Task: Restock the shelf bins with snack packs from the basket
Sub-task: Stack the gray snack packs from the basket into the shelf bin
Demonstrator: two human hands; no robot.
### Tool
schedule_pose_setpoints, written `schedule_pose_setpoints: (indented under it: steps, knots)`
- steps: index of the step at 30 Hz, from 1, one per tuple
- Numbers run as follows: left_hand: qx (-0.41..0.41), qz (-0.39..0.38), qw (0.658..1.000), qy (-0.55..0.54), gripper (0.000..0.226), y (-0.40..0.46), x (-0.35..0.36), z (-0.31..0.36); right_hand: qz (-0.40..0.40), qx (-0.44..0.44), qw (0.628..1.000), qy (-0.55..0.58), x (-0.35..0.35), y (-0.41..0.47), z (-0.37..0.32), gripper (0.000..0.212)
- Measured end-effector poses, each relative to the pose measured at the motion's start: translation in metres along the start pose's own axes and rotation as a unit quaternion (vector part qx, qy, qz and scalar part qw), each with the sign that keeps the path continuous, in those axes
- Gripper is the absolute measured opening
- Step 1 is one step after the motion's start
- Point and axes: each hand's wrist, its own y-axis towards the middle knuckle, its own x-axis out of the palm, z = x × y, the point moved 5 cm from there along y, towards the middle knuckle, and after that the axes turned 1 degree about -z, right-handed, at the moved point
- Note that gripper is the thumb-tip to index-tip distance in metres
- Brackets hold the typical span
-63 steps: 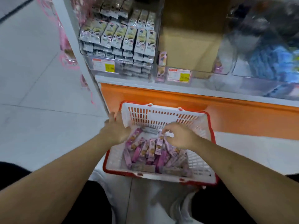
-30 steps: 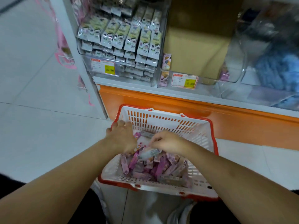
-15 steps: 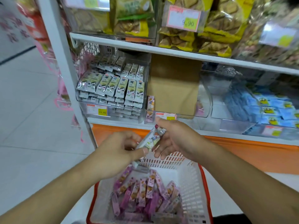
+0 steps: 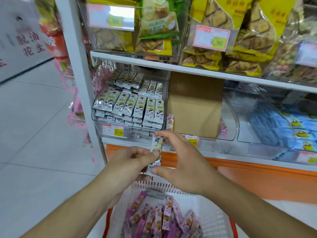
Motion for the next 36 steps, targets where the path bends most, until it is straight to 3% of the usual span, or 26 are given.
schedule_pose_setpoints:
  steps: [6,8,10,13,16,21,27,36]
  knots:
    - [-0.015,0.005,1.0,-0.016,0.035,0.007,-0.017,0.015,0.031,-0.007,0.999,0.006,-0.007,0.012,-0.006,0.079]
    - [0.017,0.077,0.995,0.065,0.027,0.015,-0.042,0.028,0.042,-0.01,0.999,-0.001,-0.015,0.026,-0.006,0.075]
    - [0.048,0.175,0.963,0.198,0.026,0.024,-0.076,0.04,0.064,-0.013,0.998,-0.001,-0.024,0.048,-0.003,0.072]
    - [0.014,0.246,0.924,0.292,0.059,0.043,-0.115,0.04,0.083,-0.01,0.996,-0.008,-0.033,0.093,0.005,0.071]
    - [-0.02,0.23,0.92,0.317,0.085,0.055,-0.127,0.033,0.076,0.011,0.997,-0.008,-0.04,0.142,0.013,0.073]
    - [-0.006,0.199,0.932,0.304,0.079,0.074,-0.124,0.022,0.083,0.043,0.996,-0.014,-0.05,0.217,0.021,0.056]
    - [-0.001,0.202,0.931,0.305,0.107,0.088,-0.12,0.009,0.076,0.051,0.996,-0.015,-0.05,0.277,0.037,0.082]
    - [0.015,0.212,0.922,0.323,0.115,0.091,-0.12,0.007,0.07,0.064,0.995,-0.027,-0.049,0.291,0.035,0.079]
